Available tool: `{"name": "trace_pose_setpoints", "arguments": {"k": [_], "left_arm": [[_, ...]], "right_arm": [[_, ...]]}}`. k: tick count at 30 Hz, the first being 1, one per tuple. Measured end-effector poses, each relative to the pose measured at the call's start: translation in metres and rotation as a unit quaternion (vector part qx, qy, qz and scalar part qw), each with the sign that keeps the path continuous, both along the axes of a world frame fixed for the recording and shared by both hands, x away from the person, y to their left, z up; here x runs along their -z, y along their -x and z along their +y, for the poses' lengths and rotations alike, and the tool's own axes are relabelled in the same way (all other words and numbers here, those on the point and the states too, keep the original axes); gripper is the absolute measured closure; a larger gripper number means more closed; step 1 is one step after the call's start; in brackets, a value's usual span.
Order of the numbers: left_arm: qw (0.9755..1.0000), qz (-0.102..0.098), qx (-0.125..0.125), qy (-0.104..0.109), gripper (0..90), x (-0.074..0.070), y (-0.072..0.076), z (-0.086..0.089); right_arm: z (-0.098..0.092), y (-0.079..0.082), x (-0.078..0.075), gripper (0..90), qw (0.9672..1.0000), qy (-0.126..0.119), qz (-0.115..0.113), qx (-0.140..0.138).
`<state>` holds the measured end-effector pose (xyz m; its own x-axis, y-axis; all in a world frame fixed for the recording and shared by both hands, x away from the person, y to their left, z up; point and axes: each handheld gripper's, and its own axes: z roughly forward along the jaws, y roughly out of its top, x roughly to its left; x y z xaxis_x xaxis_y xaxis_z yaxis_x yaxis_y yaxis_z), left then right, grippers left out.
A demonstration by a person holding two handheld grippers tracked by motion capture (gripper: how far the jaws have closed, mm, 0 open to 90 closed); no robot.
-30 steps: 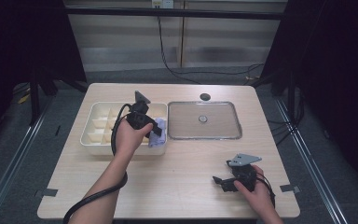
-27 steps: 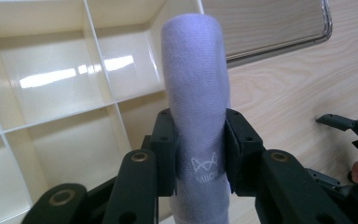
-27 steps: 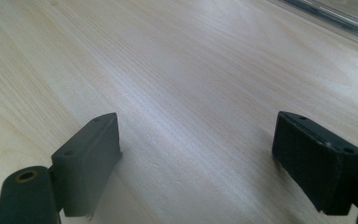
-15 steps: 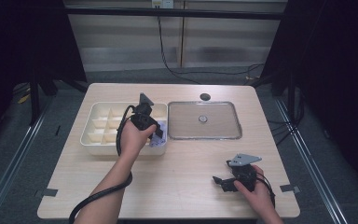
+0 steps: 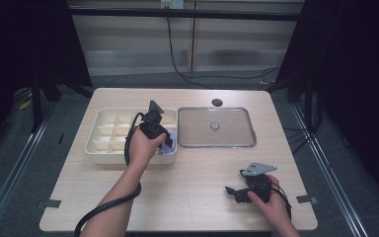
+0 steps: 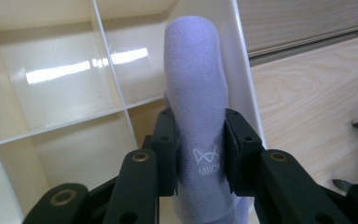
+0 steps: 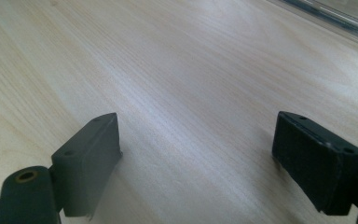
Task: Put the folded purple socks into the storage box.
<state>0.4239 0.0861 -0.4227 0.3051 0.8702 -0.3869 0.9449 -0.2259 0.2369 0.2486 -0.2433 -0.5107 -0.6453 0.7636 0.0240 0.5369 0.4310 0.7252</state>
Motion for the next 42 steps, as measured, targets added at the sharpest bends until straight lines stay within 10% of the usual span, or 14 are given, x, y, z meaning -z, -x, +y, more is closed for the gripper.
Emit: {"name": "trace_pose_setpoints", "arguments": {"k": [23, 42], "left_arm": [[0.9983, -0.001, 0.007, -0.058, 72.0, 0.013, 0.005, -0.014], [0.9980, -0.006, 0.004, -0.063, 71.6, 0.021, 0.005, -0.016]], "right_arm": [[0.000, 0.000, 0.000, 14.6, 1.0000, 0.000, 0.000, 0.000], [0.000, 0.000, 0.000, 14.5, 1.0000, 0.000, 0.000, 0.000]]}}
